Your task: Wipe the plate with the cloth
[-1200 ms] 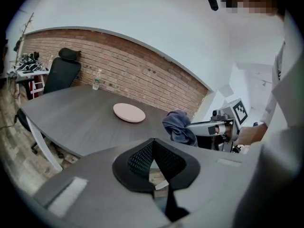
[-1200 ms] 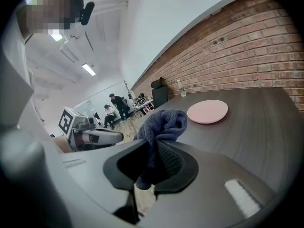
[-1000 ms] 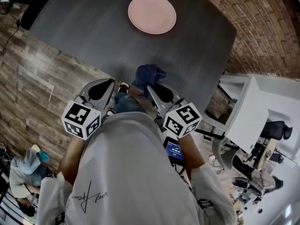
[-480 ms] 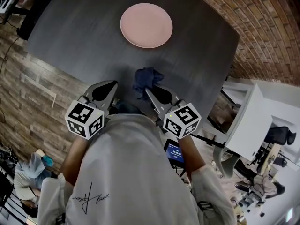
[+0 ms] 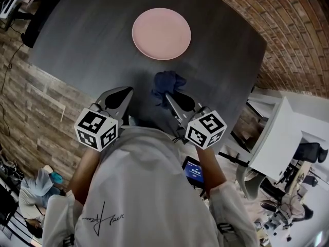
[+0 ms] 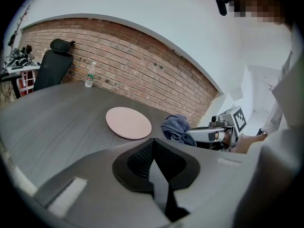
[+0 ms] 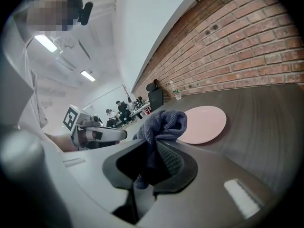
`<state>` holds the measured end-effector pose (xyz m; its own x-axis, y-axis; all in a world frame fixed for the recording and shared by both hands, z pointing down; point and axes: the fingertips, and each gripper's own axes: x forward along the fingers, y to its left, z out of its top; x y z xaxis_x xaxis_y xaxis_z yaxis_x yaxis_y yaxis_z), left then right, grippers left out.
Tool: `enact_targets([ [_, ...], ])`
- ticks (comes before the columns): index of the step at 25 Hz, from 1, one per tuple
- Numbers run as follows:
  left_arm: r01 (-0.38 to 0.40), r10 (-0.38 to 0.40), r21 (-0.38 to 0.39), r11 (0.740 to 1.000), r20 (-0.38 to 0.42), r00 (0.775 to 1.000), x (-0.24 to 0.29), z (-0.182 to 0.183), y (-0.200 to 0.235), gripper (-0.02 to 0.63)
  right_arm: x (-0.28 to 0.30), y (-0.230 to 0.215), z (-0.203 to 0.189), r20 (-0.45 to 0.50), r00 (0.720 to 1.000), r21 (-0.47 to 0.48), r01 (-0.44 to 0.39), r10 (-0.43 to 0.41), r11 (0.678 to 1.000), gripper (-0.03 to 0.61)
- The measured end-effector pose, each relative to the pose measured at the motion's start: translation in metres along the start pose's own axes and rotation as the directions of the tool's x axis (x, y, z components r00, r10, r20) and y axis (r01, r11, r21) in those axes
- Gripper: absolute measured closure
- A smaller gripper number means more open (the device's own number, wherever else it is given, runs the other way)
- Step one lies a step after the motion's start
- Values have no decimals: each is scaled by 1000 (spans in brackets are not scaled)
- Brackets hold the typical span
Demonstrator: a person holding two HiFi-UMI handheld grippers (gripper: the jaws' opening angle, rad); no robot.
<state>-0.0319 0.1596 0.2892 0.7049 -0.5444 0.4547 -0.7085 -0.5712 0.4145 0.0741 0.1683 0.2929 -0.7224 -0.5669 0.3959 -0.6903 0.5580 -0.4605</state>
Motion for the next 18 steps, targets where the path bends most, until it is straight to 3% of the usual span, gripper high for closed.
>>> enact_targets([
  [18,-17,14,-49,999,-70,997,47,35,75,597,45,-70,43,-11,995,18,101,-101,995,522],
])
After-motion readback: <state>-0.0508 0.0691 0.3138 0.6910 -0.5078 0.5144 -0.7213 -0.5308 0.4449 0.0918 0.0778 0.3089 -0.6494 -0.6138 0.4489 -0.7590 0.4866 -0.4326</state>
